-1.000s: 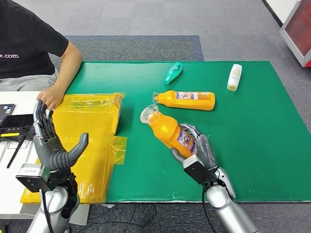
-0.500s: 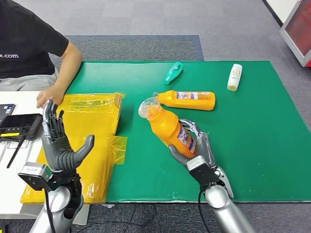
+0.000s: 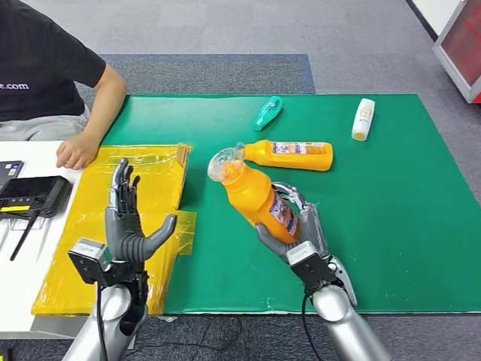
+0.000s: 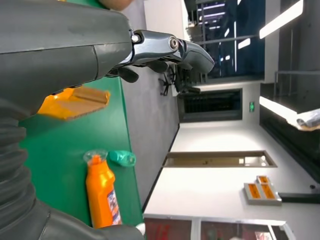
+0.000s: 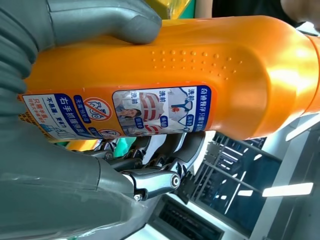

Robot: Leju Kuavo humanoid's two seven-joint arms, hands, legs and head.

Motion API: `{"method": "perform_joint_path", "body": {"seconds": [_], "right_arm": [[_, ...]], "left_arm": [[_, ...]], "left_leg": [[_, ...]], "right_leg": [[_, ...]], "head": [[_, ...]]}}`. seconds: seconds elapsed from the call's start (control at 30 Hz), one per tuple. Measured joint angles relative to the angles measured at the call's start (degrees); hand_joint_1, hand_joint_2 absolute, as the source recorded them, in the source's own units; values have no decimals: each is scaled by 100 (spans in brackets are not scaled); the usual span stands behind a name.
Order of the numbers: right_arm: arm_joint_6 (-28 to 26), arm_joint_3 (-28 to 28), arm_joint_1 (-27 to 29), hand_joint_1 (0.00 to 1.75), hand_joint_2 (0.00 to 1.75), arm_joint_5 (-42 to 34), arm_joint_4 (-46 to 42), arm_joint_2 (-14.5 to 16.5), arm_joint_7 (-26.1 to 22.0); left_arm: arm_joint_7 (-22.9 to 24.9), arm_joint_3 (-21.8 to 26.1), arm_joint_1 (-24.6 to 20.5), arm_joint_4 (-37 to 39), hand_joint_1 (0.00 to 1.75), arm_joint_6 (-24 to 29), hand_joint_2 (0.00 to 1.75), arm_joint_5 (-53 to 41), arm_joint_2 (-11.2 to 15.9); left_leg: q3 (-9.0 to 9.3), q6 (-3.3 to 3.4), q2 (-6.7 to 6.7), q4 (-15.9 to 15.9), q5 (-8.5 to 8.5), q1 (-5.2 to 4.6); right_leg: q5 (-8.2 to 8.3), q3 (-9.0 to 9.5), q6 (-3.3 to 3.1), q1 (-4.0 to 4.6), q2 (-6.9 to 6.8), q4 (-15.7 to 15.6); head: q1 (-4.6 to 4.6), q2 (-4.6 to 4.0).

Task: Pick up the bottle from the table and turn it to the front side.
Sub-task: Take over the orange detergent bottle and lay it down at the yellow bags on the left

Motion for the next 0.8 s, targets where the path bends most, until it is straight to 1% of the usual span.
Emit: {"method": "perform_joint_path", "body": {"seconds": [0.47,0.8], "right_arm": [[-24,232,-87,175,175,-15,2,11,-61],[-68,324,-122,175,175,-48,5,11,-61]], "left_arm": [[0,-249,-312,232,0,-121,175,144,-89],[82,-431,-413,332,0,-217,175,352,-112]], "left_leg": [[-2,0,0,0,0,0],[-4,0,0,0,0,0]], "right_leg": [[0,-1,0,0,0,0],[0,-4,0,0,0,0]], "head": [[0,0],[0,0]]}}
